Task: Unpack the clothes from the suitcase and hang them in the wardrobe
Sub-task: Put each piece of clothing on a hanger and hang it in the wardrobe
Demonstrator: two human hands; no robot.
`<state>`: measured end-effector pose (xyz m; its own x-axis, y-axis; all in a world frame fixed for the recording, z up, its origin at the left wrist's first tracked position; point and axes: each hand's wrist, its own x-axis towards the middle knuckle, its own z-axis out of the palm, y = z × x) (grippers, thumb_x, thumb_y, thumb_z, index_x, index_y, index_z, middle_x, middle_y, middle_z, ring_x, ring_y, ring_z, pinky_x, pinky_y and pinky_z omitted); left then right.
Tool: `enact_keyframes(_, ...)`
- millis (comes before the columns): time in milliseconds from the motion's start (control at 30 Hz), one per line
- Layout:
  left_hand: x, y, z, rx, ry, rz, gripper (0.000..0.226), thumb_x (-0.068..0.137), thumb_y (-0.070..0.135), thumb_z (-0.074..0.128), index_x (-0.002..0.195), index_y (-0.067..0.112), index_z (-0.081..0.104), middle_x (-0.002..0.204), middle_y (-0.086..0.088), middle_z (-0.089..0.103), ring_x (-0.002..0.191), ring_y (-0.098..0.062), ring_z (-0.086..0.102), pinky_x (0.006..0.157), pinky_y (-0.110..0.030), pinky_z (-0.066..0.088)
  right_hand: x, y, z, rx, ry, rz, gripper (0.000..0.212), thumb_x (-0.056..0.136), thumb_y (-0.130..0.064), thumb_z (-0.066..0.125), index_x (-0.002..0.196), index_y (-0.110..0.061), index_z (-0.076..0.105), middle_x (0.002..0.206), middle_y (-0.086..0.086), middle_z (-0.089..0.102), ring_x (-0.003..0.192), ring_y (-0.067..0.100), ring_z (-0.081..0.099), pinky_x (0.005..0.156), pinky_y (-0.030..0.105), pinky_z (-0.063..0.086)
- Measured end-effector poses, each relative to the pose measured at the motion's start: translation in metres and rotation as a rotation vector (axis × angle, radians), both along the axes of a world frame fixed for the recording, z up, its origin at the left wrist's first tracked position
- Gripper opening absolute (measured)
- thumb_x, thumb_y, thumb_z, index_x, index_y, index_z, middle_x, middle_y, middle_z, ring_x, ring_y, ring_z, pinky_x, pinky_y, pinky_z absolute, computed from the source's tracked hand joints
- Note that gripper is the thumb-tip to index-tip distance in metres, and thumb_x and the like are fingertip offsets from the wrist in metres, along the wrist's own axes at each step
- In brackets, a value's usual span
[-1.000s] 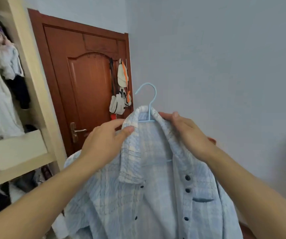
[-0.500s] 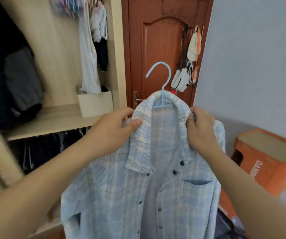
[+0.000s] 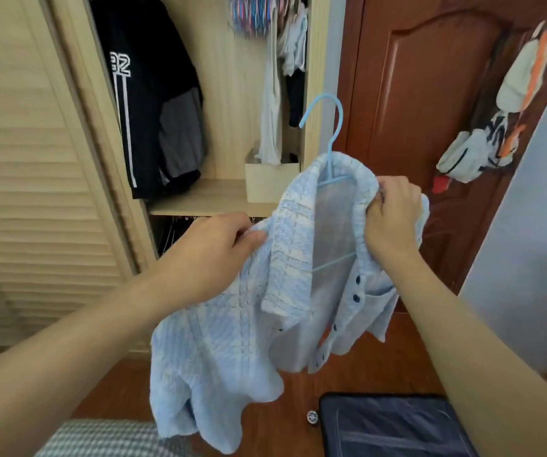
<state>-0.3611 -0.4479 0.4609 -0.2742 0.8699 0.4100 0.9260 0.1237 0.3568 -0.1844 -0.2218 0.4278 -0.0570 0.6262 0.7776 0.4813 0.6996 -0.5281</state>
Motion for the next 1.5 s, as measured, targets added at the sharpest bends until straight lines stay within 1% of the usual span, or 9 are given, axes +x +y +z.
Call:
enact_keyframes(333, 0.020, -0.063, 0.043, 0.116, -0.082, 0.216, 0.044, 0.103, 0.042, 0.049, 0.080, 0.005, 0.052, 0.065, -0.005, 0.050, 0.058, -0.020, 0.044, 0.053, -0.036, 0.029, -0.042, -0.032, 0.053, 0.004, 0.055, 0.262, 0.021, 0.100, -0.011, 0.043, 0.096, -0.008, 0.064, 0.103, 0.006, 0.056, 0.106, 0.029, 0.046, 0.091, 0.044, 0.040)
enact_keyframes(533, -0.033, -0.175, 0.024, 0.112, -0.189, 0.482, 0.042, 0.103, 0.042, 0.051, 0.069, 0.017, 0.048, 0.054, 0.007, 0.042, 0.048, -0.007, 0.038, 0.050, -0.033, 0.028, -0.159, -0.114, 0.037, 0.040, -0.030, 0.485, 0.021, 0.097, -0.016, 0.044, 0.099, -0.009, 0.064, 0.105, 0.013, 0.060, 0.104, 0.035, 0.049, 0.090, 0.045, 0.037)
enact_keyframes(767, -0.133, -0.356, -0.025, 0.075, -0.226, 0.950, 0.042, 0.104, 0.042, 0.050, 0.073, 0.013, 0.050, 0.061, 0.002, 0.051, 0.054, -0.014, 0.047, 0.049, -0.032, 0.029, -0.354, -0.302, -0.017, -0.020, -0.129, 0.849, 0.024, 0.097, -0.019, 0.048, 0.107, -0.010, 0.069, 0.109, 0.014, 0.062, 0.107, 0.036, 0.050, 0.091, 0.041, 0.034)
enact_keyframes(867, -0.216, -0.429, -0.075, -0.010, -0.157, 1.167, 0.037, 0.104, 0.038, 0.048, 0.077, 0.013, 0.054, 0.072, -0.004, 0.056, 0.068, -0.024, 0.053, 0.053, -0.034, 0.028, -0.465, -0.396, -0.069, -0.045, -0.326, 0.984, 0.032, 0.097, -0.021, 0.046, 0.121, -0.013, 0.066, 0.122, 0.015, 0.062, 0.117, 0.038, 0.050, 0.097, 0.040, 0.034)
enact_keyframes(967, -0.303, -0.515, -0.188, -0.163, -0.180, 1.371, 0.041, 0.105, 0.043, 0.038, 0.124, 0.012, 0.059, 0.120, -0.017, 0.058, 0.107, -0.038, 0.052, 0.081, -0.045, 0.044, -0.539, -0.472, -0.169, -0.101, -0.849, 1.008, 0.051, 0.103, -0.032, 0.039, 0.153, -0.021, 0.033, 0.155, 0.013, 0.036, 0.140, 0.037, 0.031, 0.114, 0.043, 0.023)
enact_keyframes(1100, -0.296, -0.569, -0.370, -0.226, -0.576, 1.516, 0.056, 0.104, 0.043, 0.040, 0.148, 0.010, 0.044, 0.142, -0.026, 0.046, 0.128, -0.046, 0.044, 0.108, -0.053, 0.035, -0.502, -0.508, -0.337, -0.034, -1.522, 1.144, 0.058, 0.100, -0.040, 0.044, 0.155, -0.028, 0.029, 0.156, 0.011, 0.033, 0.143, 0.039, 0.029, 0.116, 0.047, 0.030)
enact_keyframes(1267, -0.139, -0.535, -0.496, -0.432, -1.289, 1.171, 0.056, 0.106, 0.035, 0.047, 0.158, 0.020, 0.030, 0.153, -0.011, 0.041, 0.129, -0.025, 0.053, 0.098, -0.030, 0.043, -0.376, -0.443, -0.443, -0.415, -2.256, 1.023, 0.069, 0.099, -0.046, 0.052, 0.158, -0.027, 0.022, 0.161, 0.012, 0.024, 0.143, 0.033, 0.033, 0.115, 0.040, 0.034)
enact_keyframes(1367, -0.089, -0.515, -0.523, -0.374, -1.597, 1.167, 0.043, 0.106, 0.028, 0.048, 0.148, 0.018, 0.045, 0.136, -0.005, 0.056, 0.098, -0.016, 0.065, 0.077, -0.022, 0.052, -0.357, -0.412, -0.450, -0.644, -2.217, 0.845, 0.064, 0.103, -0.035, 0.050, 0.158, -0.018, 0.021, 0.163, 0.013, 0.022, 0.141, 0.028, 0.039, 0.110, 0.032, 0.039)
enact_keyframes(1500, -0.063, -0.499, -0.533, -0.312, -1.737, 1.159, 0.021, 0.105, 0.013, 0.048, 0.124, 0.013, 0.056, 0.088, -0.001, 0.058, 0.056, -0.012, 0.049, 0.050, -0.018, 0.038, -0.368, -0.410, -0.448, -0.744, -1.981, 0.828, 0.043, 0.104, -0.022, 0.044, 0.143, -0.004, 0.048, 0.146, 0.015, 0.049, 0.129, 0.031, 0.052, 0.101, 0.032, 0.045)
